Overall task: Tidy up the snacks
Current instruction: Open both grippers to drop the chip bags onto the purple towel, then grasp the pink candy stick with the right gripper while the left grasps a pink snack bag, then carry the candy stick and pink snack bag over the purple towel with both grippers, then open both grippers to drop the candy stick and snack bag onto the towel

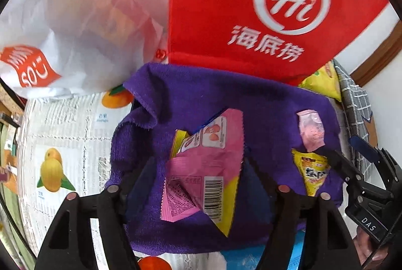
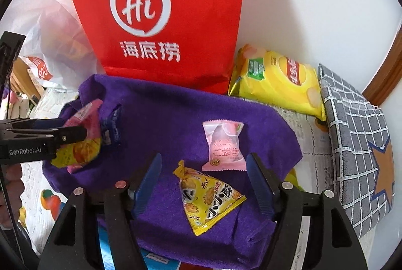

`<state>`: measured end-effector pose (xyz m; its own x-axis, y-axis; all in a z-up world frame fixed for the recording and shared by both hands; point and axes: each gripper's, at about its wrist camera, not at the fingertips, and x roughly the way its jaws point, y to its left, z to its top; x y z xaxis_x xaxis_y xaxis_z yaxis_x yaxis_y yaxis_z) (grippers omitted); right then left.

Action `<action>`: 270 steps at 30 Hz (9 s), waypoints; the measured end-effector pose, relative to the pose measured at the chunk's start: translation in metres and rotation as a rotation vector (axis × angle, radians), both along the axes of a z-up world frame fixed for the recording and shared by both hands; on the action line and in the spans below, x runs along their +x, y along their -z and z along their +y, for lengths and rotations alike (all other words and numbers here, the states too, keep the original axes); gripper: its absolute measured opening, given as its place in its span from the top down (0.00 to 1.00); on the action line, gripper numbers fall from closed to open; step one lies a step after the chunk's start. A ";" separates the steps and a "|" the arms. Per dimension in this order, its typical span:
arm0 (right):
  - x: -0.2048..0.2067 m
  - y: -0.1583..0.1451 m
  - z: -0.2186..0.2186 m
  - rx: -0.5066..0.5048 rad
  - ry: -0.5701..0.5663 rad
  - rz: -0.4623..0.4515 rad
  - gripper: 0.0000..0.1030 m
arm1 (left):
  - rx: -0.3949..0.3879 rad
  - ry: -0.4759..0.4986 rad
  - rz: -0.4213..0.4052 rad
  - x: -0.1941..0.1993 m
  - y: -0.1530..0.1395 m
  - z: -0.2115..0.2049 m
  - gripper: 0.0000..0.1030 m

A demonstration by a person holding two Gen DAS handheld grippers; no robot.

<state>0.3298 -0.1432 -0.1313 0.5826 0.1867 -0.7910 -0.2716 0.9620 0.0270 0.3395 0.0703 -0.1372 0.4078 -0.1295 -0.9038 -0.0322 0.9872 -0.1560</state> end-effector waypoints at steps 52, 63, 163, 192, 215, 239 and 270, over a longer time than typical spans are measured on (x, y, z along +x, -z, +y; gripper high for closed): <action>-0.200 0.069 -0.043 0.121 0.151 0.068 0.36 | 0.047 0.045 -0.215 -0.208 -0.032 -0.002 0.26; -0.193 0.079 -0.043 0.169 0.155 0.086 0.36 | 0.038 0.046 -0.179 -0.215 -0.009 0.002 0.26; -0.213 -0.003 -0.061 0.074 0.084 -0.210 0.80 | -0.043 0.089 -0.286 -0.231 -0.048 -0.032 0.49; -0.055 -0.076 -0.016 0.097 0.044 -0.285 0.80 | -0.019 -0.019 -0.334 -0.064 -0.098 -0.011 0.49; -0.009 -0.021 -0.011 0.033 0.046 -0.145 0.80 | -0.002 0.005 -0.250 -0.036 -0.065 -0.014 0.49; -0.003 -0.004 -0.006 -0.008 0.028 -0.100 0.80 | -0.001 0.010 -0.231 -0.034 -0.061 -0.014 0.49; 0.007 0.028 0.007 -0.063 -0.032 0.028 0.80 | 0.054 0.022 -0.172 -0.026 -0.042 -0.020 0.49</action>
<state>0.3372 -0.1360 -0.1591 0.5547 0.1539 -0.8177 -0.3023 0.9529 -0.0258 0.3131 0.0504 -0.0953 0.5546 -0.0938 -0.8268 0.0125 0.9945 -0.1044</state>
